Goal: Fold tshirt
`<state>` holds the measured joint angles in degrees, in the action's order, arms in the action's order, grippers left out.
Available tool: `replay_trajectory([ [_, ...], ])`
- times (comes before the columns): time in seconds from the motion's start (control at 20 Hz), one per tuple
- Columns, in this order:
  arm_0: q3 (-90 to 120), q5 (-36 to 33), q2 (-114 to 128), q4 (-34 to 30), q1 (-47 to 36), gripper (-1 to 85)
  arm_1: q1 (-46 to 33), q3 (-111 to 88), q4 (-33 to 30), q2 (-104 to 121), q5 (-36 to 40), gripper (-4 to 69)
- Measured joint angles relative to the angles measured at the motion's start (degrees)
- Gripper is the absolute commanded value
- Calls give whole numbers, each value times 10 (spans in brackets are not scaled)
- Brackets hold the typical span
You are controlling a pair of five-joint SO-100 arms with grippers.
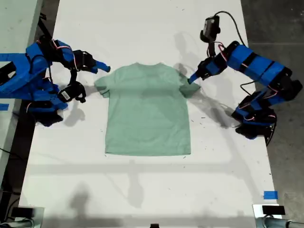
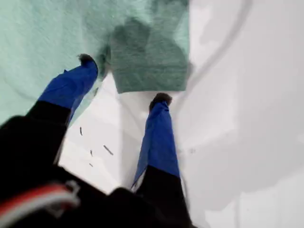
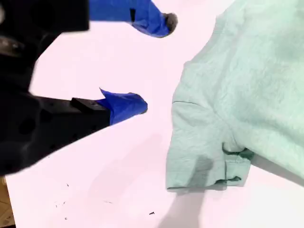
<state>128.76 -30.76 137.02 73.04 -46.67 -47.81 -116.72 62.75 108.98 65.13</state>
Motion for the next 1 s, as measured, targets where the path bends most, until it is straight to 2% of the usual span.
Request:
replay_trajectory([
  [0.15,1,0,-4,-1,0,230,-20,0,-57,-98,29,262],
  [0.3,4,0,-4,-1,0,231,-48,21,-69,-209,40,252],
  [0.35,4,0,-5,-1,0,230,-54,49,-59,-249,40,208],
  [0.4,4,0,-7,-1,0,230,-57,81,-40,-274,40,83],
  [0.45,4,0,-11,-1,0,230,-58,104,-28,-289,40,19],
  [0.5,4,0,-17,-2,0,230,-58,120,-25,-298,42,-5],
  [0.75,4,0,-22,-11,6,231,-62,127,0,-301,45,-15],
  [1.0,4,2,-22,-11,16,231,-71,193,110,-221,47,-15],
])
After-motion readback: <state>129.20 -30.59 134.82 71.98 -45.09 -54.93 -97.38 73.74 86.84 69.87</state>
